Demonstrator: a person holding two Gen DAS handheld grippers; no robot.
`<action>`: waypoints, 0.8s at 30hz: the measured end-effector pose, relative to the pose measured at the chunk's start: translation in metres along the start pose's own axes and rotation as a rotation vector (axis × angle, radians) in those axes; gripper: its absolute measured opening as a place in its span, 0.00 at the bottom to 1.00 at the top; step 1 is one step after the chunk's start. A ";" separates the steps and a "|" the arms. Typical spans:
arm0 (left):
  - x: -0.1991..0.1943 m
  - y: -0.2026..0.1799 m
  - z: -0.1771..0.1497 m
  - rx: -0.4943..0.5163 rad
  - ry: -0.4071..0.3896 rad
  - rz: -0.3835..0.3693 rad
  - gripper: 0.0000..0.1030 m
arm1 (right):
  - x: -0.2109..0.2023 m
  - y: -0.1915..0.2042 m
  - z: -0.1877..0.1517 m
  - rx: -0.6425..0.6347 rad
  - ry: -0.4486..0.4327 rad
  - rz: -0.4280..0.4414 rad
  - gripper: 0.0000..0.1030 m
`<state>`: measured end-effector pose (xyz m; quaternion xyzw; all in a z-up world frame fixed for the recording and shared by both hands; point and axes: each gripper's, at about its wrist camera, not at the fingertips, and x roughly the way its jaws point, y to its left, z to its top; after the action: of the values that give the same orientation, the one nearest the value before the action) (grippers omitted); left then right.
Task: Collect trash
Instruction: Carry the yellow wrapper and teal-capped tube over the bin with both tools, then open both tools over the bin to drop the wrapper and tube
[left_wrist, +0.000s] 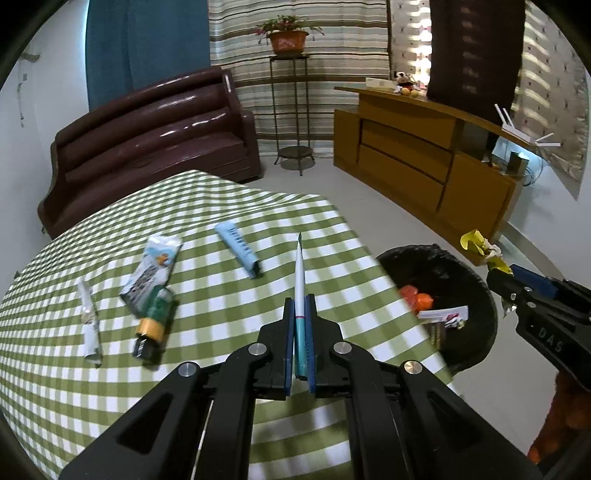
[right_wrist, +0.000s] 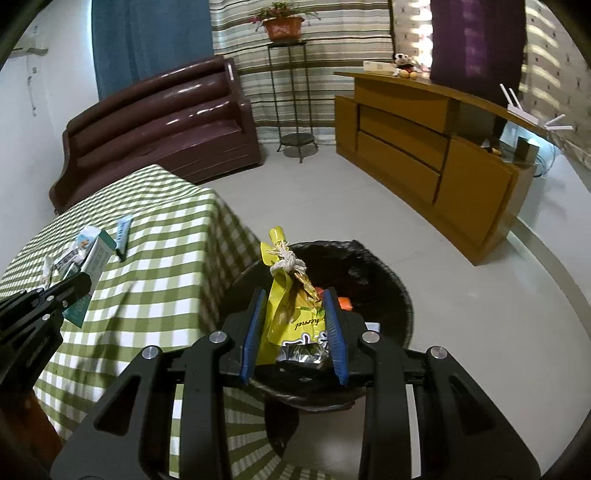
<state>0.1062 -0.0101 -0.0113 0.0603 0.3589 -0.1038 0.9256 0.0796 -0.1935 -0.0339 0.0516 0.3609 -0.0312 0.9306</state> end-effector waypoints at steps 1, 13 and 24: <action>0.002 -0.005 0.002 0.006 -0.003 -0.007 0.06 | 0.000 -0.004 0.000 0.007 -0.002 -0.008 0.30; 0.021 -0.057 0.024 0.089 -0.025 -0.082 0.06 | 0.006 -0.038 0.004 0.065 -0.008 -0.065 0.30; 0.052 -0.088 0.032 0.147 0.004 -0.097 0.06 | 0.017 -0.055 0.008 0.106 -0.014 -0.074 0.30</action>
<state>0.1436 -0.1090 -0.0265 0.1107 0.3548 -0.1742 0.9119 0.0923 -0.2491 -0.0434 0.0871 0.3541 -0.0850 0.9273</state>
